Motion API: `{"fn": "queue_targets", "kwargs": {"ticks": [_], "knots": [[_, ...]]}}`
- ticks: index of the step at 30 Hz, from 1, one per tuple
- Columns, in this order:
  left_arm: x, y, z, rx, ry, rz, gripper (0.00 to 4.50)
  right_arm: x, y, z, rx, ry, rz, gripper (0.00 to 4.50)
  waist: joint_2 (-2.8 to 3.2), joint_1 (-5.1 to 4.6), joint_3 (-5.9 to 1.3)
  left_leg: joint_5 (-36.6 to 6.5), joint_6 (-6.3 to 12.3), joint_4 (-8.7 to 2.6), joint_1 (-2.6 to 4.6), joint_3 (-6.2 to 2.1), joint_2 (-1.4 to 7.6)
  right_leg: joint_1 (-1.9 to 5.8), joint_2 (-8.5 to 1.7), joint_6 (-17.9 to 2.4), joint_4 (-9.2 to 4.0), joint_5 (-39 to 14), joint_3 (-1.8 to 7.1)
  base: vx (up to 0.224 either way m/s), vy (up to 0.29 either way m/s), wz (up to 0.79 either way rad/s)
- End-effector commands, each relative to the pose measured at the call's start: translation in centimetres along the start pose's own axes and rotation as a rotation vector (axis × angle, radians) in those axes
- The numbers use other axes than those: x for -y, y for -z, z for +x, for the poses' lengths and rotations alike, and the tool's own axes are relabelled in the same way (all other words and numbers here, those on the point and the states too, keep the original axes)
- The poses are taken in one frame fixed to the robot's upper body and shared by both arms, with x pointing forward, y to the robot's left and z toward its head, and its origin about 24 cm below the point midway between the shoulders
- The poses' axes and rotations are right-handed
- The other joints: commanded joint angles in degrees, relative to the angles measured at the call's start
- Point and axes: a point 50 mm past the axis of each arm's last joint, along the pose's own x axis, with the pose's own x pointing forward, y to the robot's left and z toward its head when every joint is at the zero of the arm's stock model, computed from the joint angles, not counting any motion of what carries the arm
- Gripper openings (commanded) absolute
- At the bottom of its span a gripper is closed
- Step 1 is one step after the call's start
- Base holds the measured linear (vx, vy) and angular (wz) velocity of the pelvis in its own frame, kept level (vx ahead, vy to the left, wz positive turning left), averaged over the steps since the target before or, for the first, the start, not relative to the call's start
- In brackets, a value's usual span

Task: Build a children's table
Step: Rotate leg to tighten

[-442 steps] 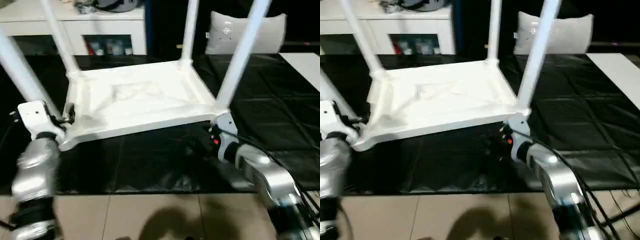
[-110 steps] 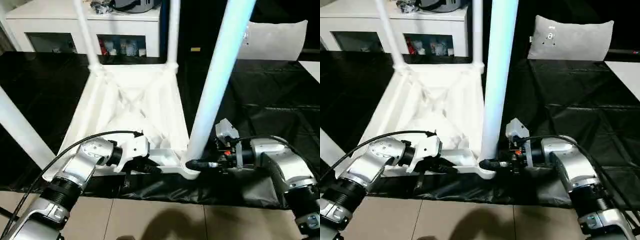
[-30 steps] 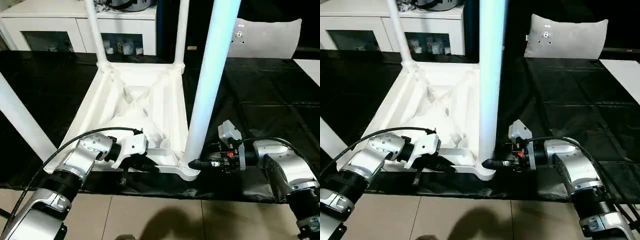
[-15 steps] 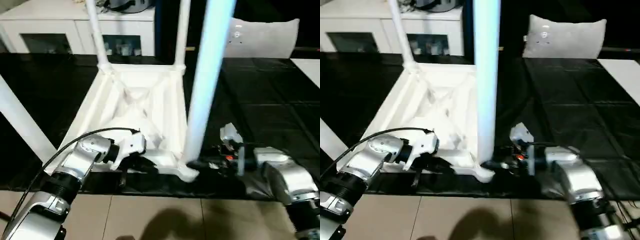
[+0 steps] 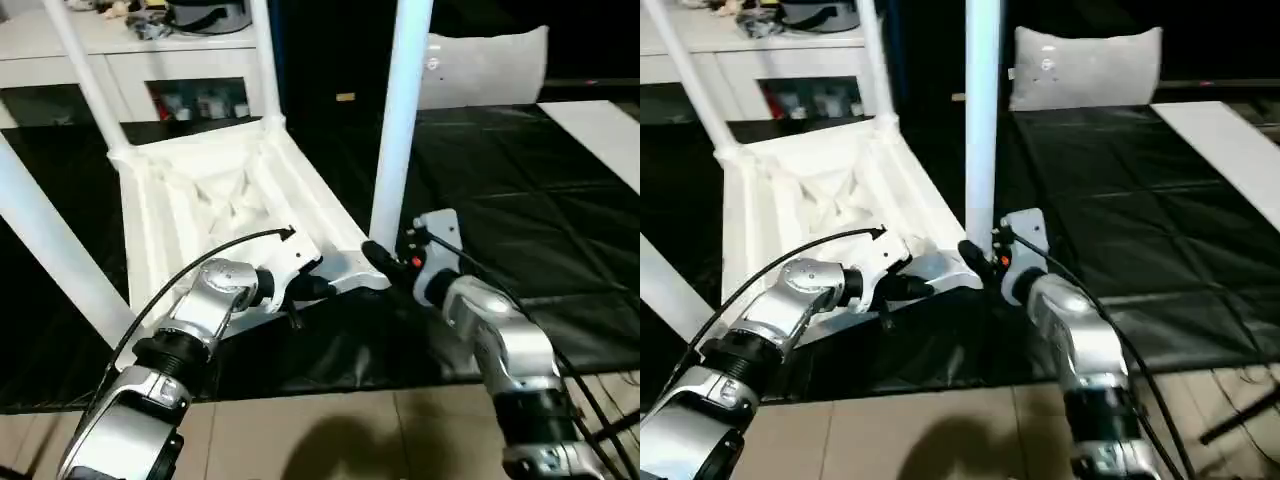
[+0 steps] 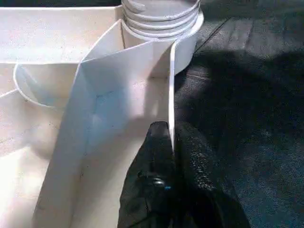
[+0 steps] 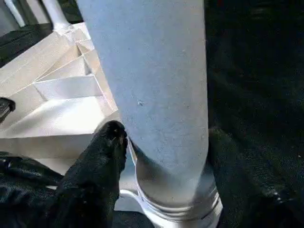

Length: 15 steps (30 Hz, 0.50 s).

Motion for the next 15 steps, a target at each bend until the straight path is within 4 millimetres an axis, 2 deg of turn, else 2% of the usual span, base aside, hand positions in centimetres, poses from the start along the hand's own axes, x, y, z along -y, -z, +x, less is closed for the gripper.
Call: {"fn": "queue_targets", "kwargs": {"ticks": [1, 2, 3, 4, 5, 6, 7, 8, 11, 12, 13, 14, 15], "knots": [[-0.5, -0.9, -0.3, 0.045, -0.043, 0.029, 0.00, -2.1, 1.1, 0.4, -0.049, -0.134, 0.026, 3.20, -0.35, 0.30, -2.94, -6.9, 3.48, -4.02, -1.10, -0.75, 2.71, 3.16, -4.37, -8.5, -4.73, -15.4, 3.82, 0.000, 0.000, 0.00], [-0.5, -0.7, -0.5, 0.043, -0.039, 0.036, 0.00, -1.8, 1.0, 0.0, -0.045, -0.141, 0.014, 3.34, -0.35, 0.33, -2.88, -6.8, 3.57, -4.05, -1.16, -0.73, 2.79, 3.17, -4.34, -8.6, -4.75, -15.5, 3.78, 0.000, 0.000, 0.00], [-0.4, -0.5, -0.6, 0.039, -0.032, 0.040, 0.00, -1.5, 1.0, -0.3, -0.051, -0.154, -0.003, 3.47, 0.53, 0.42, -2.87, -7.1, 3.34, -4.05, -1.03, -0.79, 2.82, 3.12, -4.35, -8.6, -4.72, -15.8, 3.76, 0.000, 0.000, 0.00], [-0.4, -0.5, -0.6, 0.039, -0.032, 0.040, 0.00, -1.5, 1.0, -0.3, -0.051, -0.154, -0.003, 3.55, 0.36, 0.35, -2.82, -7.5, 3.32, -4.05, -1.03, -0.75, 2.82, 3.14, -4.24, -8.5, -4.94, -16.1, 3.69, 0.000, 0.000, 0.00], [0.0, 0.1, -0.8, 0.041, 0.013, 0.049, 0.00, -0.1, 1.3, -1.2, -0.068, -0.165, -0.045, 3.55, -0.50, 0.43, -2.92, -7.1, 3.78, -3.97, -1.23, -0.72, 2.76, 3.46, -4.28, -8.3, -4.78, -16.0, 3.69, 0.000, 0.000, 0.00], [0.0, 0.1, -0.9, 0.041, 0.015, 0.049, 0.00, 0.0, 1.3, -1.3, -0.069, -0.166, -0.048, 3.65, -0.18, 0.50, -2.89, -7.0, 3.99, -3.90, -1.30, -0.64, 2.75, 3.42, -4.38, -8.4, -4.69, -16.0, 3.74, 0.000, 0.000, 0.00], [0.0, 0.2, -1.0, 0.034, 0.024, 0.065, 0.00, 0.5, 1.2, -1.5, -0.078, -0.158, -0.059, 3.78, -0.93, 0.34, -2.86, -6.3, 4.50, -3.90, -1.43, -0.56, 2.86, 3.43, -4.31, -8.3, -4.77, -15.8, 3.78, 0.000, 0.000, 0.00], [0.1, 0.1, -1.2, 0.037, 0.053, 0.096, 0.00, 1.0, 0.9, -1.8, -0.074, -0.164, -0.063, 3.90, -0.57, 0.44, -2.89, -5.8, 4.62, -3.88, -1.52, -0.67, 2.78, 3.47, -4.36, -8.5, -4.55, -15.8, 3.75, 0.000, 0.000, 0.00], [0.3, 0.6, -1.9, 0.011, 0.129, 0.163, 0.00, 2.6, 0.0, -2.7, -0.082, -0.228, -0.143, 4.09, -0.32, 0.32, -3.21, -4.3, 5.47, -3.49, -1.60, -0.62, 2.68, 3.32, -4.30, -8.8, -4.46, -14.0, 3.64, 0.000, 0.000, 0.00], [0.4, 0.7, -2.1, 0.001, 0.146, 0.177, 0.00, 2.9, -0.1, -3.0, -0.092, -0.244, -0.167, 4.22, -0.29, 0.46, -3.54, -2.8, 6.07, -3.21, -1.66, -0.59, 2.72, 3.33, -4.22, -9.5, -4.01, -11.1, 3.65, 0.000, 0.000, 0.00], [0.5, 0.9, -2.5, 0.005, 0.188, 0.179, 0.00, 3.5, -0.6, -3.3, -0.099, -0.283, -0.194, 4.34, -0.43, 0.52, -3.69, -1.0, 7.02, -2.91, -1.89, -0.51, 2.82, 3.24, -4.11, -10.3, -3.50, -7.5, 3.73, 0.000, 0.000, 0.00], [0.5, 0.9, -2.7, 0.001, 0.211, 0.185, 0.00, 3.7, -1.0, -3.5, -0.103, -0.314, -0.218, 4.34, -0.29, 0.80, -3.76, 0.2, 7.89, -2.70, -1.96, -0.49, 2.91, 3.07, -4.06, -11.5, -3.03, -4.7, 3.62, 0.000, 0.000, 0.00], [0.6, 1.0, -2.9, -0.005, 0.233, 0.194, 0.00, 3.8, -1.3, -3.8, -0.107, -0.359, -0.242, 4.34, -0.27, 0.81, -3.74, 0.3, 8.31, -2.62, -2.04, -0.48, 2.93, 3.00, -4.05, -12.0, -2.86, -4.1, 3.52, 0.000, 0.000, 0.00]]}}
